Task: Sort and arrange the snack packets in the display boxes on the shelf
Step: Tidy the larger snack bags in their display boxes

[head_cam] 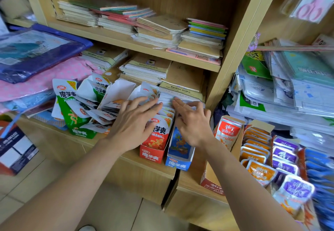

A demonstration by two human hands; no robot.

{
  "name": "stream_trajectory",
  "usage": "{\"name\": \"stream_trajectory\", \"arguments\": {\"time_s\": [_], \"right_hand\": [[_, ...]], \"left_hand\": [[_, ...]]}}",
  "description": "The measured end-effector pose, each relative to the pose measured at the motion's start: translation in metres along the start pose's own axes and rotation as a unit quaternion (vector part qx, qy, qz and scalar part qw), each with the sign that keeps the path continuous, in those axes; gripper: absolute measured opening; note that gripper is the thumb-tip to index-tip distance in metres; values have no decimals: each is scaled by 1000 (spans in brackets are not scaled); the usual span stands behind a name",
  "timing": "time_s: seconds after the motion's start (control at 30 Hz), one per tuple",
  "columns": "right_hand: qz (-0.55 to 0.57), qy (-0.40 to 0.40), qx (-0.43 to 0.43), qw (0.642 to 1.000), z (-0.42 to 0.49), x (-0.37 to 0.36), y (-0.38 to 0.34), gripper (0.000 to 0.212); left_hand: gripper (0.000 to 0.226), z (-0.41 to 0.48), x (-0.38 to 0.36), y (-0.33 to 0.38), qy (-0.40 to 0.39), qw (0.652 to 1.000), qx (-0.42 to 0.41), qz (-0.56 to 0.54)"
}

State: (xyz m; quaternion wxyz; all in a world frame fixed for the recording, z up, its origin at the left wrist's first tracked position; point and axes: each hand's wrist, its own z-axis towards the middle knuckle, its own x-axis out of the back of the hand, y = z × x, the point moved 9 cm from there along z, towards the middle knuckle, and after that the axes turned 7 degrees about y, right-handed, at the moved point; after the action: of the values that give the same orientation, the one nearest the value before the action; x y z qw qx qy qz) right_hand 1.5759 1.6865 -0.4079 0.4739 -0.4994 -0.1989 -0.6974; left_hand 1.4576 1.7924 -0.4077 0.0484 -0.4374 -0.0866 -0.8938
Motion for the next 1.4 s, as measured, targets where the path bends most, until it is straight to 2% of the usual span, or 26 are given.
{"name": "stream_trajectory", "arguments": {"time_s": [0.1,0.2,0.27,0.33,0.4,0.5,0.6,0.7,0.8,0.9,1.1,1.17,1.3,1.4], "right_hand": [[44,-5,-14,999,0,3,-3,78],[102,43,-12,994,-3,16,-11,62],[107,44,37,993,-5,16,-26,49],[84,24,90,992,-9,7,-42,48],[52,14,109,993,-11,-1,-50,47],[5,27,90,996,-7,-2,-47,41],[-12,37,62,997,-2,3,-45,33],[-7,45,38,998,1,6,-46,33],[36,55,19,998,4,12,-50,39],[74,31,3,997,18,11,-57,45],[246,-2,1,969,54,21,-85,57],[274,2,8,962,66,28,-94,47],[280,3,37,959,82,32,-106,1],[214,55,10,975,92,34,-87,11]], "left_hand": [[67,-5,10,-9,-1,994,43,-102],[64,-18,31,-45,73,969,163,-171],[54,-28,37,-62,100,957,207,-176],[46,-33,32,-66,81,945,238,-211],[48,-34,21,-62,38,932,260,-249],[47,-29,13,-51,18,941,256,-219],[30,-25,22,-52,66,952,243,-173],[16,-26,31,-63,107,950,235,-173],[12,-28,44,-72,155,944,242,-165],[13,-32,57,-81,211,921,261,-196],[15,-28,74,-87,247,915,238,-212],[15,-22,81,-85,251,913,226,-227],[22,-16,84,-87,249,904,221,-267],[42,-22,80,-93,239,898,249,-273]]}}
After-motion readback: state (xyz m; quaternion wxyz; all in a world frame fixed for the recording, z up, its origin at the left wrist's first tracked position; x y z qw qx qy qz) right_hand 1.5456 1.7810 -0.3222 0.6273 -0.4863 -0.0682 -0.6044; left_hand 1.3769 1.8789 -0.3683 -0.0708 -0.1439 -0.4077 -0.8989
